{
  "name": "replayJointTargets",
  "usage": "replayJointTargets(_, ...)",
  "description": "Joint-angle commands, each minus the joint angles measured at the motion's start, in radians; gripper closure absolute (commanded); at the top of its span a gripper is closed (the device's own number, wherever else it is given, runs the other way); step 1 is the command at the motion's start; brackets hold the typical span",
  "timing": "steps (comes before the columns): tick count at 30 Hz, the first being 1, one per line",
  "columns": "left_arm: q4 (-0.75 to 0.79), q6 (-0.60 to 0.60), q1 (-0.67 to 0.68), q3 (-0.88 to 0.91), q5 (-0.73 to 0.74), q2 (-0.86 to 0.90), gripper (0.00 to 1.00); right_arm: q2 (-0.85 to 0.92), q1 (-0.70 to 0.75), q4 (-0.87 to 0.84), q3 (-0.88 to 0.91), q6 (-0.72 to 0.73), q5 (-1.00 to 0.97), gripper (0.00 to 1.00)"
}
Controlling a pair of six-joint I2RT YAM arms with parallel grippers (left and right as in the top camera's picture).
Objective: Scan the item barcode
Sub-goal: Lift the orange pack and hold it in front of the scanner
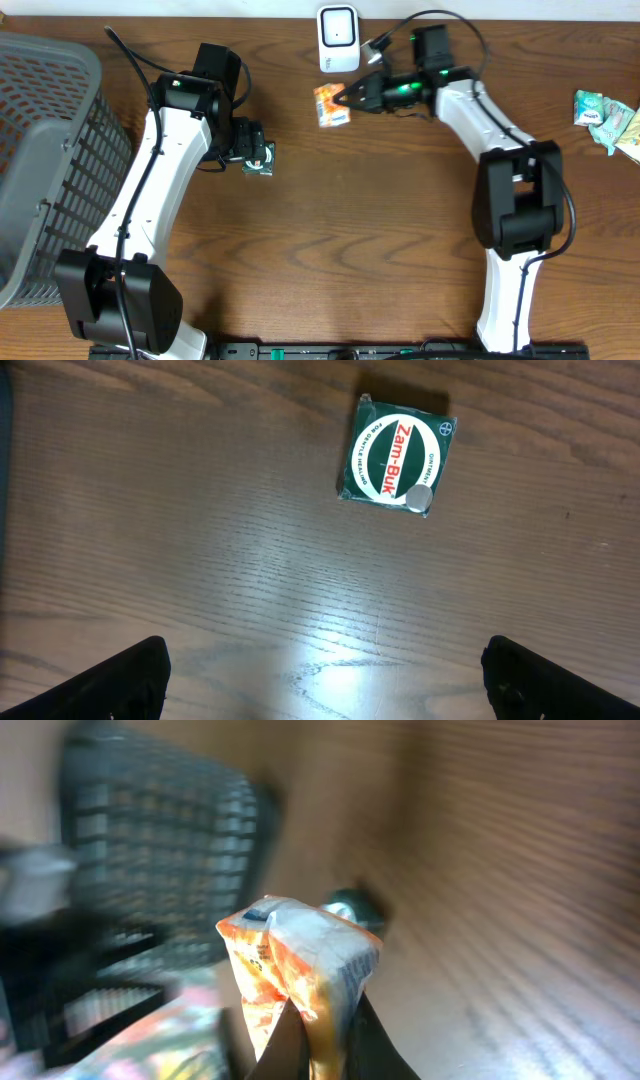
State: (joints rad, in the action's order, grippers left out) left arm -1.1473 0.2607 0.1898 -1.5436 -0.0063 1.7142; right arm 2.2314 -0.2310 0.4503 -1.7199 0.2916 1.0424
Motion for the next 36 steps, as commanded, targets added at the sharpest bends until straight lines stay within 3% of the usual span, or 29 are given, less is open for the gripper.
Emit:
replayJointTargets(1,-0.003,-0.006,-0.005,-0.013,-0.010,-0.003,0.02,-0.066,-0.076,0.090,-0.058,-0.102,-0.655,0.99)
replayJointTargets(2,-0.003,-0.006,-0.005,-0.013,-0.010,-0.003,0.02,-0.068,-0.121,0.142,-0.110,-0.171,-0.946,0.99)
replayJointTargets(4,-0.003,-0.006,-0.005,-0.013,-0.010,-0.003,0.02,-0.068,-0.167,0.144,-0.146,-0.244,-1.216,0.99)
replayJointTargets(6,-0.003,-0.006,-0.005,-0.013,-0.010,-0.003,0.02,-0.068,-0.214,0.050,-0.149,-0.404,-1.495,0.99)
replayJointTargets(9,-0.003,-0.006,-0.005,-0.013,-0.010,-0.003,0.02,-0.057,-0.256,-0.130,-0.149,-0.658,-1.606,0.99)
replayJointTargets(14,-0.003,-0.006,-0.005,-0.013,-0.010,-0.003,0.02,-0.036,-0.260,-0.365,-0.149,-0.872,-1.593,0.99)
replayJointTargets(17,-0.003,-0.006,-0.005,-0.013,-0.010,-0.003,0.02,-0.014,-0.238,-0.430,-0.149,-0.983,-1.431,0.99)
replayJointTargets(19,-0.003,-0.006,-0.005,-0.013,-0.010,-0.003,0.02,0.010,-0.221,-0.453,-0.149,-0.984,-1.328,0.99)
replayJointTargets(28,-0.003,-0.006,-0.005,-0.013,-0.010,-0.003,0.02,0.104,-0.208,-0.615,-0.149,-0.948,-1.320,0.99)
replayJointTargets(36,-0.003,-0.006,-0.005,-0.013,-0.010,-0.003,0.02,0.110,-0.189,-0.652,-0.149,-0.936,-1.246,0.97)
